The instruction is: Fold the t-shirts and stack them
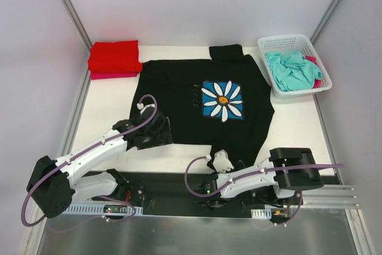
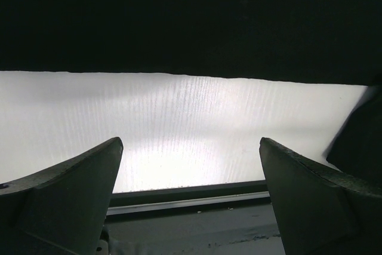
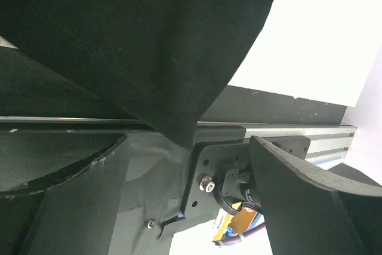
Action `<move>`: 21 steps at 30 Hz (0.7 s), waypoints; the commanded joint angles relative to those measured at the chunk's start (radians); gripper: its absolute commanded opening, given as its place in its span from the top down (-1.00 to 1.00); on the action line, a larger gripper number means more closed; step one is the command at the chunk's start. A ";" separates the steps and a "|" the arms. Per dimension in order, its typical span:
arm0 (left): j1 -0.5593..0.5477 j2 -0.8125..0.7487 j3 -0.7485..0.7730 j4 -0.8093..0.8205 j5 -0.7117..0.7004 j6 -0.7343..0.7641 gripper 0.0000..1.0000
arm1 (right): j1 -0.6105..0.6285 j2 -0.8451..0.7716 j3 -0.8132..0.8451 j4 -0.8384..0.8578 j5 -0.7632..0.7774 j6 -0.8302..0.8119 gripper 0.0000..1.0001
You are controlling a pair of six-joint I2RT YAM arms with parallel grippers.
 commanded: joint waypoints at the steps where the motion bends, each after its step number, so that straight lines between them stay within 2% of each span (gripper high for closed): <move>1: -0.012 -0.020 0.039 -0.027 -0.025 -0.017 -0.98 | 0.001 -0.019 -0.027 -0.041 -0.007 0.068 -0.69; 5: -0.020 -0.021 0.044 -0.033 -0.026 -0.019 -0.98 | -0.002 0.015 -0.018 -0.051 -0.001 0.074 -0.67; 12: -0.026 -0.038 0.048 -0.049 -0.032 -0.021 -0.98 | -0.004 0.060 0.007 -0.054 0.003 0.082 -0.51; 21: -0.040 -0.030 0.062 -0.055 -0.029 -0.022 -0.98 | -0.019 0.095 0.025 -0.112 0.031 0.129 -0.51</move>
